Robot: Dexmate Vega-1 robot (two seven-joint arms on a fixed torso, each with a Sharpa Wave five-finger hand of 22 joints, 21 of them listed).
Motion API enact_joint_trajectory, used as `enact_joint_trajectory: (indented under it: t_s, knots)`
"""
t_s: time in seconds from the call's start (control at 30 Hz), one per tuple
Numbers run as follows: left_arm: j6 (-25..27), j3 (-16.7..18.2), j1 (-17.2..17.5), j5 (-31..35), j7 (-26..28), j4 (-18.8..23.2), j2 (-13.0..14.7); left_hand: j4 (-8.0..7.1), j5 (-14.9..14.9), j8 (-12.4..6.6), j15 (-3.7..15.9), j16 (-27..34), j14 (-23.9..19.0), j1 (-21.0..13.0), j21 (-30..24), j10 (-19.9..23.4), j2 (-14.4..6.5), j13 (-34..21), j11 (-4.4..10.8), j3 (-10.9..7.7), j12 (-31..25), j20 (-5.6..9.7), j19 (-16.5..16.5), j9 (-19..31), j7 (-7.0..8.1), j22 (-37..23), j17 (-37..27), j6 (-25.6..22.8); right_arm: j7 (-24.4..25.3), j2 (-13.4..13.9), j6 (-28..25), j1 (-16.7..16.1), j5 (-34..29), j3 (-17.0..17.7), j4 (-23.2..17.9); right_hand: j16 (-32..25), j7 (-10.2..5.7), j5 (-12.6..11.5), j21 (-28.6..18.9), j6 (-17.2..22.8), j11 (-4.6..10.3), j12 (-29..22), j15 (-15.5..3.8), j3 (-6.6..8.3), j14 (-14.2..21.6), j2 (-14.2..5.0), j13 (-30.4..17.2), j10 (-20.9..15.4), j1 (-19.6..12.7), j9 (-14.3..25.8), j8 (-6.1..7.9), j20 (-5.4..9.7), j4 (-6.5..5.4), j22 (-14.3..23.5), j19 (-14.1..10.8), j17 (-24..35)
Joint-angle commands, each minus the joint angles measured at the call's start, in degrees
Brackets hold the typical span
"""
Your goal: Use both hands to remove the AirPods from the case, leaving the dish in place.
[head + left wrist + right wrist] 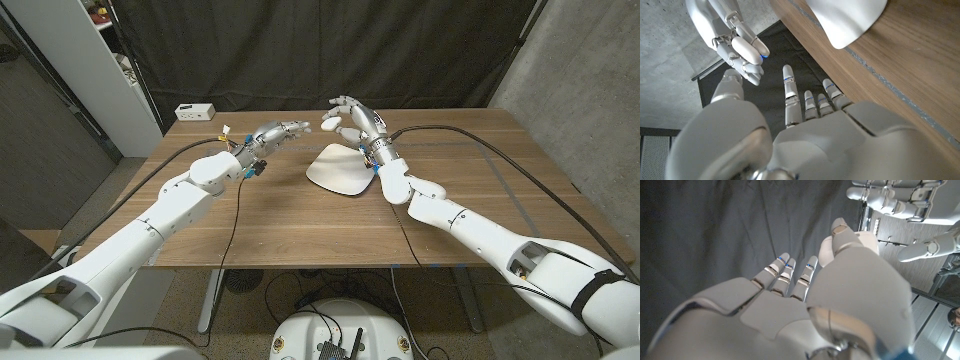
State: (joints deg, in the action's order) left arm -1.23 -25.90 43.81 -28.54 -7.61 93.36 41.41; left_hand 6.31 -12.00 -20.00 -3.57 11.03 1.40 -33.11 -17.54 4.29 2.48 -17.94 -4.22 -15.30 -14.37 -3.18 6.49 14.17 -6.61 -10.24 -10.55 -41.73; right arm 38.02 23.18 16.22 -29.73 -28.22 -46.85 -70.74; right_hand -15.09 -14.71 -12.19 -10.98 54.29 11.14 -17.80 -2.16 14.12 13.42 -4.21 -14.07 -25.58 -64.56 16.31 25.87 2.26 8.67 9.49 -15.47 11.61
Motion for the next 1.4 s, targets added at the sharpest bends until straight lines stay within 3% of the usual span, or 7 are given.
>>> enact_joint_trajectory:
  t_s: [0.03,0.17,0.43,0.8,1.3,1.4]
  knots:
    - [3.3,1.9,0.1,-9.9,-5.1,0.8,-0.8,-0.08,-0.5,-1.36,-0.29,0.5,-1.1,0.5,0.3,1.8,0.0,0.4,-0.52,0.54,-0.6,-0.24,1.3,0.5,-0.9,-0.1,-0.1,-3.6,2.3,-1.8,3.0,2.2,-1.8,-0.7,2.5,-0.3,3.78,-0.5,0.2,4.5,0.1,-0.3,-10.88,-0.21,0.7,0.04,-0.3,-0.4,-0.4,0.0,0.18,2.22,-0.03,0.1,-0.4,0.2]
    - [3.0,2.5,0.0,-14.7,-8.4,-1.9,-2.7,-0.01,-0.6,-1.71,-0.39,0.6,-1.8,0.3,0.4,2.8,-0.1,0.8,-0.96,0.71,-0.8,-0.24,1.9,0.5,-2.41,-0.2,-0.1,-5.1,3.0,-2.3,3.6,2.5,-2.2,-1.0,3.4,-0.2,3.53,-0.7,0.2,4.7,0.22,-0.3,-10.93,-0.38,0.7,0.16,-0.4,-0.6,-0.6,-0.3,0.07,2.28,0.0,0.1,-0.4,0.2]
    - [2.5,3.2,-1.2,-21.1,-13.9,-6.6,-5.9,0.1,-0.8,-1.52,-0.68,0.6,-2.4,-0.2,0.5,3.6,-0.6,1.1,-1.45,0.62,-1.0,-0.37,2.3,0.3,-3.32,-0.2,-0.1,-5.5,4.7,-3.0,5.4,3.5,-2.7,-1.7,5.6,0.0,3.34,-1.1,0.3,5.0,0.56,-0.3,-11.01,-0.53,1.2,0.45,-0.6,-0.9,-1.1,-0.8,-0.13,2.62,0.13,0.0,-0.3,0.3]
    - [3.0,2.5,-1.9,-22.1,-14.9,-8.3,-7.0,0.54,-1.1,-1.48,-0.52,0.8,-3.7,-1.8,0.6,5.0,-1.9,1.7,-1.85,0.11,-1.3,-0.21,3.4,0.0,-4.39,-0.3,-0.1,-7.1,5.0,-3.2,5.2,3.2,-3.1,-2.1,5.1,0.5,2.97,-2.0,0.3,6.1,0.67,-0.3,-11.04,-0.78,1.8,1.0,-0.9,-1.4,-1.4,-1.7,-0.3,2.92,0.05,0.0,-0.1,0.3]
    - [3.8,1.4,-1.7,-20.7,-13.3,-7.0,-6.8,1.23,-1.1,-1.82,0.2,0.7,-5.0,-3.6,0.8,6.4,-2.9,2.4,-0.81,-0.27,-1.5,0.23,4.3,0.3,-3.73,-0.3,-0.1,-8.9,5.1,-2.9,4.8,2.3,-4.3,-2.6,3.0,1.1,2.88,-2.9,0.4,7.0,0.69,-0.2,-10.87,-1.11,2.3,1.56,-1.2,-2.0,-1.1,-2.4,-0.6,3.3,-0.29,0.0,0.2,0.4]
    - [3.8,1.1,-1.4,-19.6,-12.0,-6.2,-6.5,2.12,-1.2,-2.49,0.96,0.8,-5.9,-5.8,1.0,7.4,-3.7,2.7,0.4,-0.95,-1.7,0.57,4.8,0.6,-2.02,-0.4,0.0,-10.8,5.0,-2.9,4.8,2.2,-4.5,-2.7,2.7,1.2,2.88,-3.1,0.4,7.5,0.7,-0.2,-10.88,-1.2,2.4,1.74,-1.3,-2.2,-1.0,-2.6,-0.52,3.39,-0.34,0.0,0.2,0.4]
